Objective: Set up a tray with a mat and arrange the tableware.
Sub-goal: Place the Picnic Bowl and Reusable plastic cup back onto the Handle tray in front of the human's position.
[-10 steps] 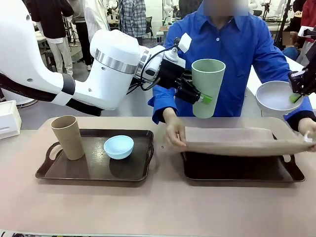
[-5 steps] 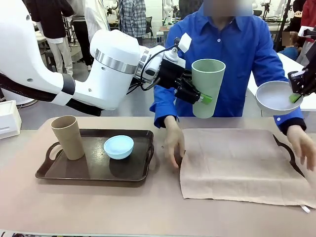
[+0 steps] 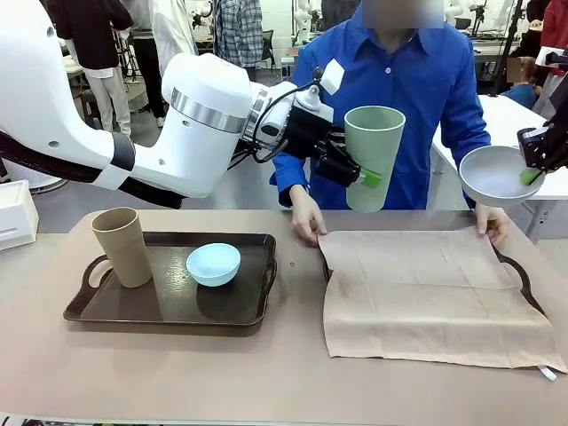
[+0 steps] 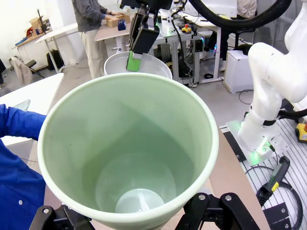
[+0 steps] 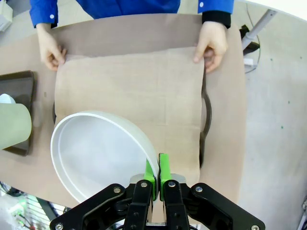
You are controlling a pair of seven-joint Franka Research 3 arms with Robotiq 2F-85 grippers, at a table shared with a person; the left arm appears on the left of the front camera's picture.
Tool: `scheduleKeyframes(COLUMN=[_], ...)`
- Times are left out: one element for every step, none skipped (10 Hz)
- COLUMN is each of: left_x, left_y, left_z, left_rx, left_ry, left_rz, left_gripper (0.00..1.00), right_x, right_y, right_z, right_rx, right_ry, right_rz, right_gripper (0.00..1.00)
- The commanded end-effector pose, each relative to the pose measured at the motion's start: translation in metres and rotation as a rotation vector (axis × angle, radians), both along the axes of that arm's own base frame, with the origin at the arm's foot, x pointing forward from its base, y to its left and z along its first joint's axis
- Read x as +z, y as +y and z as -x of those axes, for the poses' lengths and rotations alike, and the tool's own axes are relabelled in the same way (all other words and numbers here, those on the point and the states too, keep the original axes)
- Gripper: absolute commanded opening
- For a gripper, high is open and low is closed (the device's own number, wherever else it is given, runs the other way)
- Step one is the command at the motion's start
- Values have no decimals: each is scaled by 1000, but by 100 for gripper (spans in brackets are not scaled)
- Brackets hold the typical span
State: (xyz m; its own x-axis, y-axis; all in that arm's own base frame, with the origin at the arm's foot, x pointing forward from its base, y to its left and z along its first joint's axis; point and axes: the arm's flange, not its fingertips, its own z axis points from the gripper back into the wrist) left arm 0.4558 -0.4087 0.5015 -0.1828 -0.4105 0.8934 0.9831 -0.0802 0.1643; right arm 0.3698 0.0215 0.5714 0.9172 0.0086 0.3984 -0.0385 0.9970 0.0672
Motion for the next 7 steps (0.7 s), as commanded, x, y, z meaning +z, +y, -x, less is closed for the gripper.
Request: scheduleKeyframes(left_x=[3,3,3,3,3,3,3], left_y=[1,1,1,1,1,1,1], left_z=[0,0,0,0,0,0,0], left_rx=[-11,-11,-11,-11,-11,-11,-11], left_ry=[1,1,1,1,1,1,1], left_rz=[6,6,6,6,6,6,6], left_gripper=[0,0,0,0,0,0,0], right_x=[0,0,0,0,0,0,0], right_y=[0,0,0,0,0,0,0], right_z=[-2,-2,-2,-2,-2,-2,-2], right_rx=[4,4,4,4,4,4,4], right_ry=[-4,-4,-4,-4,-4,-4,-4], right_rz=[3,3,3,3,3,3,3], right_gripper=[0,0,0,0,0,0,0])
